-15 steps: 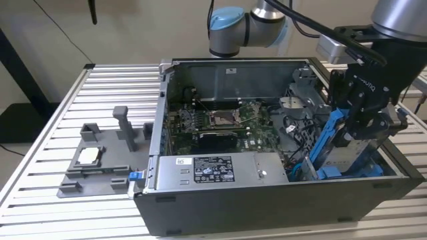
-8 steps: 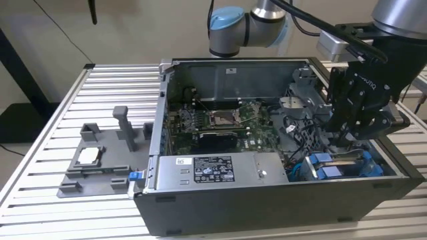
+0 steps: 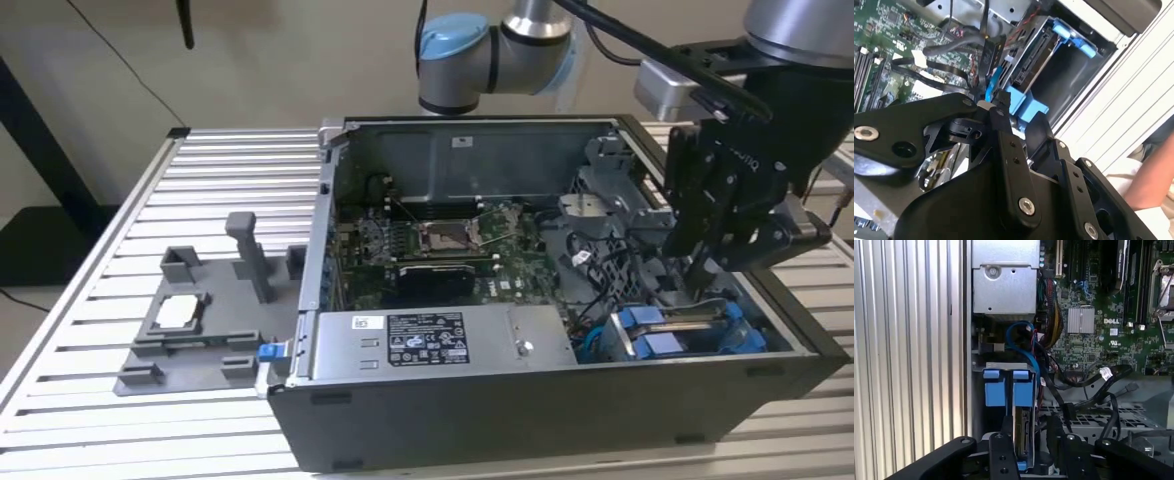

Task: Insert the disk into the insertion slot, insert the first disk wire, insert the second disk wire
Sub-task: 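Insert the disk into the insertion slot, then insert the first disk wire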

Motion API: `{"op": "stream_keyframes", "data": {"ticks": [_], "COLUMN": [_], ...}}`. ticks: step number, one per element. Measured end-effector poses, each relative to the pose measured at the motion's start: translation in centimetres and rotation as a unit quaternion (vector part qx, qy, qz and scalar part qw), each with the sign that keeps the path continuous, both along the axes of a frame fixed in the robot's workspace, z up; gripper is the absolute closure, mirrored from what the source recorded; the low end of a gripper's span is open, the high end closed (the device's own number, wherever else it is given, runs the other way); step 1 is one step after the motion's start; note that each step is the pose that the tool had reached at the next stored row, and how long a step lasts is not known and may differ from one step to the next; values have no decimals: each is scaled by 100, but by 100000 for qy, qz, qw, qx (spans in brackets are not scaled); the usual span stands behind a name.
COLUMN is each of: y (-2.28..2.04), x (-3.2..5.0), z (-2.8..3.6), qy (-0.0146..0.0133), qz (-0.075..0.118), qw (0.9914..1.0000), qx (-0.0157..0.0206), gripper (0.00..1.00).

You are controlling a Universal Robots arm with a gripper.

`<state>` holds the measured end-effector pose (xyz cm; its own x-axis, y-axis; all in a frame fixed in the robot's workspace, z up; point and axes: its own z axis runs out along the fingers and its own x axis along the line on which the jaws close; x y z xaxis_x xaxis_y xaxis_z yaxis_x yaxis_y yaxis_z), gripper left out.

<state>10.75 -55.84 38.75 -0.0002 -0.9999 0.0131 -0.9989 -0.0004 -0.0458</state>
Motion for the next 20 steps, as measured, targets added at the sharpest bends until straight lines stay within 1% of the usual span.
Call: {"op": "stream_keyframes", "data": {"ticks": [3,6,7,8,9,11,12,13,15,17,19,20], "y": [36,76,90,106,125,180,205,223,255,281,300,307], "x": [0,0,0,0,0,0,-1,-1,-1,-2,-2,-2], "z": [25,62,73,81,84,83,83,85,90,86,72,64], "qy": [-683,-1193,-1393,-1653,-2021,-2958,-3376,-3676,-4092,-4580,-4875,-5064], "qz": [2,3,2,2,3,4,2,5,3,3,8,6], "qw": [99998,99993,99990,99986,99980,99956,99943,99932,99916,99895,99881,99872], "qx": [61,89,99,108,112,126,129,135,137,139,133,141], "gripper": [59,59,59,59,59,59,59,59,59,59,59,59]}}
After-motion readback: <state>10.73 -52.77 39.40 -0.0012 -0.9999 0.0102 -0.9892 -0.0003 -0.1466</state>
